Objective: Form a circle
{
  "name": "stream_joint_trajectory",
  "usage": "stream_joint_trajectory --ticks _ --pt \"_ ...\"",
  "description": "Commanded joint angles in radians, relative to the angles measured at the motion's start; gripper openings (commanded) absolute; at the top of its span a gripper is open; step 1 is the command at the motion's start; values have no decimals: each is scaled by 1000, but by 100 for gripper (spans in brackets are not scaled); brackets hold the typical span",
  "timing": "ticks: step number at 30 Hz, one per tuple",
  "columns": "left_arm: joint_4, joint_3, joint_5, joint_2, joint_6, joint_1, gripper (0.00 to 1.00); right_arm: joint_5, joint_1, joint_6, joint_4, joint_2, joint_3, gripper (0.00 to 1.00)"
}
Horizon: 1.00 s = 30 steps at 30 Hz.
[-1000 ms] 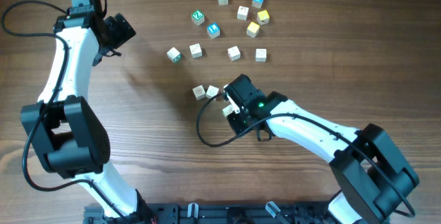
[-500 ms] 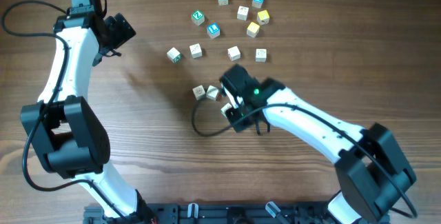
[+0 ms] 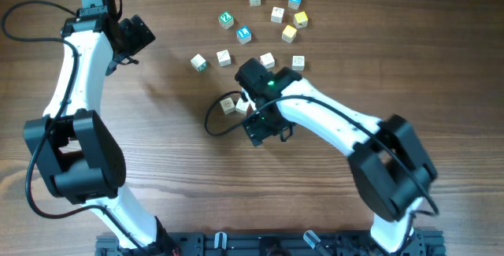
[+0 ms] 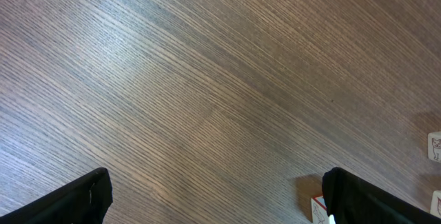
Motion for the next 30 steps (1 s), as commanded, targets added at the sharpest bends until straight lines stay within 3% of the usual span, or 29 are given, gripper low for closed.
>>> stream_joint_trajectory --ticks 1,4,8,10,14,19,20,21,23,25,27,29,30 --pt "3 0 1 -1 -9 1 100 21 2 -43 45 51 -8 76" --pt "3 0 1 -1 -9 1 100 40 2 -43 93 55 -8 72" --pt "3 0 1 -1 -8 1 100 37 2 -13 102 55 -8 45" --pt "3 0 1 -1 -9 1 100 -2 2 31 119 55 -8 44" --pt "3 0 1 -1 -8 1 100 -22 2 156 179 55 -8 30" --pt "3 0 1 -1 -9 1 100 -30 3 178 201 55 -8 34" --pt "3 0 1 -1 -9 1 100 -30 3 178 200 55 -8 40" --pt "3 0 1 -1 -9 1 100 -30 3 178 198 55 -8 65" --pt "3 0 1 -1 -8 1 100 -30 3 195 184 55 -8 79" --pt "3 0 1 -1 -9 1 100 -51 3 203 164 55 -8 84" --pt "3 0 1 -1 -9 1 100 -77 3 204 159 54 -8 77" --pt "3 0 1 -1 -9 1 100 -79 3 204 169 55 -8 53" --pt "3 0 1 -1 -8 1 100 -79 3 204 172 55 -8 47"
